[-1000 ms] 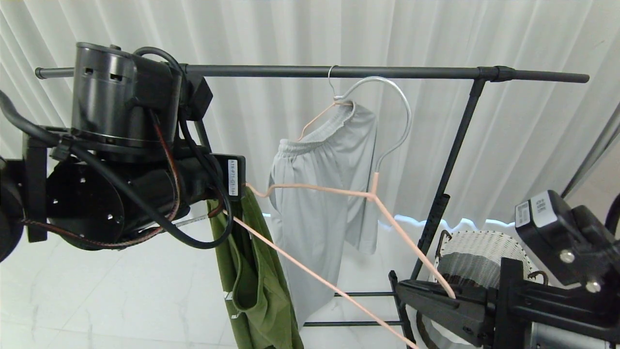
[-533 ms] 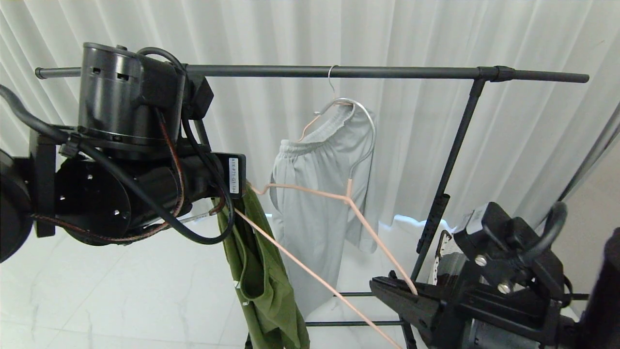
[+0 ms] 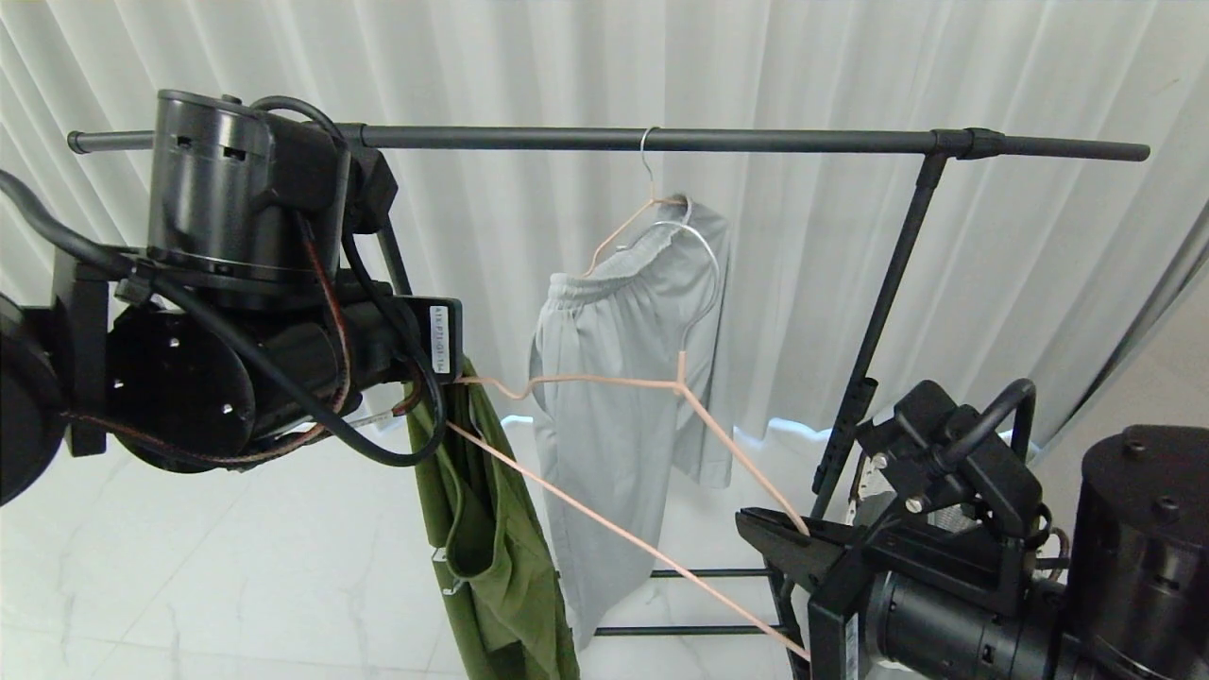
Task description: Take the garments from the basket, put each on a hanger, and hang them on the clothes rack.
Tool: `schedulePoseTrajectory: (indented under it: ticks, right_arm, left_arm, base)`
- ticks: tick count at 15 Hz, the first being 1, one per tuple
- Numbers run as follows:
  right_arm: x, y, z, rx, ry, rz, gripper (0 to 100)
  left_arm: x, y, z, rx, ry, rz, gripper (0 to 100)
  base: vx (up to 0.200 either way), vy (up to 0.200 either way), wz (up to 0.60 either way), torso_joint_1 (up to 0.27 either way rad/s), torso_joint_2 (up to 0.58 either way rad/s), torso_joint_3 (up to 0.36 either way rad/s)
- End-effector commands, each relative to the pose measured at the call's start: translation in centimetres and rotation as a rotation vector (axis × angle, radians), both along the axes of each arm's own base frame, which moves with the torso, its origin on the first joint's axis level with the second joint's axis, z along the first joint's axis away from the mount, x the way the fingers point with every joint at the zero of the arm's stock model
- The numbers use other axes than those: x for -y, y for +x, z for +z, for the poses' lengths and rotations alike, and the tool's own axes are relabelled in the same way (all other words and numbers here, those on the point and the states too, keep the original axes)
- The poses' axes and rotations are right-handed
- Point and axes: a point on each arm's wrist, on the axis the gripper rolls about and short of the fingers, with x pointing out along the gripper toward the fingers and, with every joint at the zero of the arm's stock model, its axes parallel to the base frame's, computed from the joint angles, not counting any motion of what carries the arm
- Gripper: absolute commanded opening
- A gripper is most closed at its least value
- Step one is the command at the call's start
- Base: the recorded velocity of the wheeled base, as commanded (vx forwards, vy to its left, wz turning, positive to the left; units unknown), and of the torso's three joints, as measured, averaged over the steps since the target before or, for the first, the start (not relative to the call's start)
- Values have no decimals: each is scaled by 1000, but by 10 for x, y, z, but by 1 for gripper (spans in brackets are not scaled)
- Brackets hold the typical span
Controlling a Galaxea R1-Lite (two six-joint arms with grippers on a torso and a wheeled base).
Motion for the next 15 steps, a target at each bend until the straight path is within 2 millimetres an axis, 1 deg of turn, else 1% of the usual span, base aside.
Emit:
schedulePoseTrajectory:
  ticks: [1, 3, 8, 11, 13, 15]
  right_arm:
    - [3, 6, 0, 3, -2, -38, 0]
    - [5, 9, 1, 9, 0, -68, 0]
    - [1, 11, 5, 30, 38, -83, 0]
    - [-2, 13, 7, 52, 76, -97, 0]
    - [-7, 15, 4, 57, 74, -93, 0]
    - [-14, 12, 0, 49, 64, -68, 0]
  left_arm:
    - [-1, -1, -1, -1, 9, 12, 0]
    - [-2, -2, -5, -10, 16, 17, 0]
    - [0, -4, -4, -7, 16, 5, 0]
    - [6, -14, -5, -11, 19, -33, 0]
    - [7, -20, -6, -13, 21, -51, 0]
    - [9, -25, -3, -3, 14, -71, 0]
  base:
    - [0, 0, 0, 0, 0, 0]
    - [0, 0, 0, 0, 0, 0]
    - [0, 0, 0, 0, 0, 0]
    - [0, 0, 0, 0, 0, 0]
    - [0, 0, 0, 0, 0, 0]
    - [0, 0, 0, 0, 0, 0]
